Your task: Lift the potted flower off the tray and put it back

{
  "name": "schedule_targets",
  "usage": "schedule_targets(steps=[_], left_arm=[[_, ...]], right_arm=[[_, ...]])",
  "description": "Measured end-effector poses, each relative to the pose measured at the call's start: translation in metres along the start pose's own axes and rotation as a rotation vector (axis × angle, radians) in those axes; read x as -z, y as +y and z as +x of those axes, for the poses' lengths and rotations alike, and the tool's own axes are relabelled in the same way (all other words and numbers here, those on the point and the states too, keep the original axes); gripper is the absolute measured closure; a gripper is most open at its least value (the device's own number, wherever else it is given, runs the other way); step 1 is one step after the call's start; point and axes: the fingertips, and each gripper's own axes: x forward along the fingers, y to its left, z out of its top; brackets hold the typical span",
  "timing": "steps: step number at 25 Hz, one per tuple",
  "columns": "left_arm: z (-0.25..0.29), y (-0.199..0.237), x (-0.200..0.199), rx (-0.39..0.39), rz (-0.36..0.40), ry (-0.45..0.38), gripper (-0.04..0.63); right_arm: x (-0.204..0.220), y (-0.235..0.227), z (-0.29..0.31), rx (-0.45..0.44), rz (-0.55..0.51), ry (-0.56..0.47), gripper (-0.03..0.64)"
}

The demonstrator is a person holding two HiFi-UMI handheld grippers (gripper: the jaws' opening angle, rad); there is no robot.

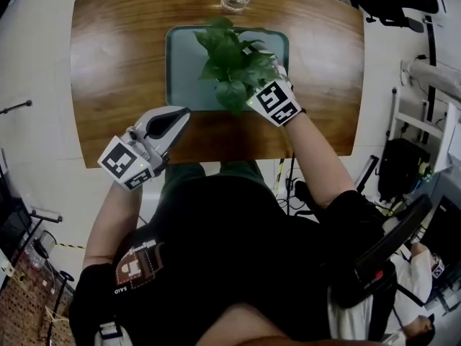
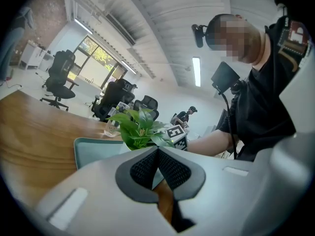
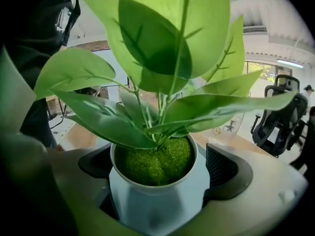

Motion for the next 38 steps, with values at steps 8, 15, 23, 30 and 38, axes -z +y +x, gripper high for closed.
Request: schedule_targets(steps=[8,15,23,30,38], left_arm=[[0.003,0.014,0.007,-0.030,0.031,0.001,0.595],[0.007,0.020,-0.002,-0.031,0.046,-0.009,0.595],[0.039,-0.007,-0.028,0.027,0.082,-0.024,0.595],[0.089,-0.046,-0.040,0.126,0.126,0.001,0.595],[0.159,-0.097,-0.027,0.223,0.144,0.055,0.595]], right_arm=[[-0.007,0.004,0.007,0.004,-0.007,-0.058,0.100],[-0.015,0.000,0.005,0.016,0.001,-0.082,0.107],[-0.036,-0.027,-0.050,0.089,0.024,-0.145,0.107],[-0.024,-0.069,-0.128,0.233,0.058,-0.166,0.107],[0.047,-0.119,-0.223,0.403,0.138,-0.124,0.107]])
